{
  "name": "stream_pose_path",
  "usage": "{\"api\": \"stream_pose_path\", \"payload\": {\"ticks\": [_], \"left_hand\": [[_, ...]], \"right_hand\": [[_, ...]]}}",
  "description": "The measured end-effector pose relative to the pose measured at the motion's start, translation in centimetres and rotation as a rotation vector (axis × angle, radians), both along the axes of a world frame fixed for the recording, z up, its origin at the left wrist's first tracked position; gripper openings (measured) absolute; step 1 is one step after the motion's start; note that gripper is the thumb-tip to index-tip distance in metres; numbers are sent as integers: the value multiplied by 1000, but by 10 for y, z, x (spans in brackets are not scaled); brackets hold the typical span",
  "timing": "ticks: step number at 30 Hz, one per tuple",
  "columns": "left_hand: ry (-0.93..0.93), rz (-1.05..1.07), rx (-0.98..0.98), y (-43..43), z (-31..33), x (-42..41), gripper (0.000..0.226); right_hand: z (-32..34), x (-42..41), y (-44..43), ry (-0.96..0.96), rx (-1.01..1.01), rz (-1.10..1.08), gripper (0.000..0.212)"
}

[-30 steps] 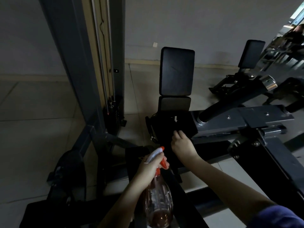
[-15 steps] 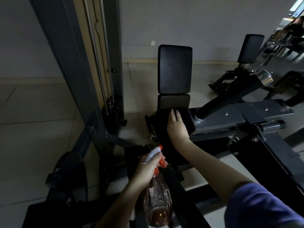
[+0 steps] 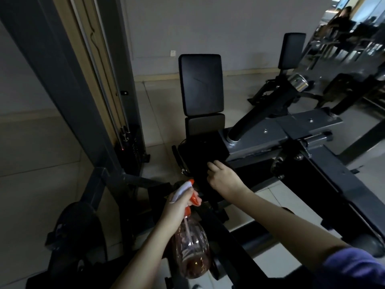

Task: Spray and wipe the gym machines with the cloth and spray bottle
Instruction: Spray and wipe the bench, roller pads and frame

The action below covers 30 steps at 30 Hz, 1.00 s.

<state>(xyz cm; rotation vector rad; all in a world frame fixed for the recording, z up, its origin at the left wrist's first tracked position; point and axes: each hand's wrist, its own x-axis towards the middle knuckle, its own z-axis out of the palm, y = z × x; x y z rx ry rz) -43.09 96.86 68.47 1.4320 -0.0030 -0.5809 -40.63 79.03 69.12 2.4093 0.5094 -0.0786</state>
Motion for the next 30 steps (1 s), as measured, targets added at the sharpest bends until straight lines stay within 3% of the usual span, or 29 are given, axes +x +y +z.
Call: {"api": "stream_pose_path", "payload": {"ticks": [2,4,8,11,14,15,17,21,30], "left_hand": [[-4,2,-4,-2,4,-2,29],[-18,1,26,-3,5,-4,28],[-61,-80,177,-3,-2,-3,39],[-114,-179,256,-12,1,-12,36],[-293,-252,357,-33,10,-23,9],[-394,-263,404,-42,13,-26,17],[-548,-258,485,-58,18,-30,29],[-836,-319,594,-87,39,-34,15],[-904,-394,694,-137,53,-21,24]], "right_hand": [[-3,-18,-14,-117,166,35,12],[-5,-36,-30,-175,391,-84,13],[3,-68,-65,-132,968,-718,24],[13,-87,-82,-194,1605,-1160,20],[14,-94,-94,-261,2107,-1409,18],[16,-96,-96,-287,2208,-1440,16],[20,-98,-102,-353,2339,-1462,14],[27,-102,-104,-307,2518,-1573,26],[15,-99,-111,-349,2247,-1638,35]]}}
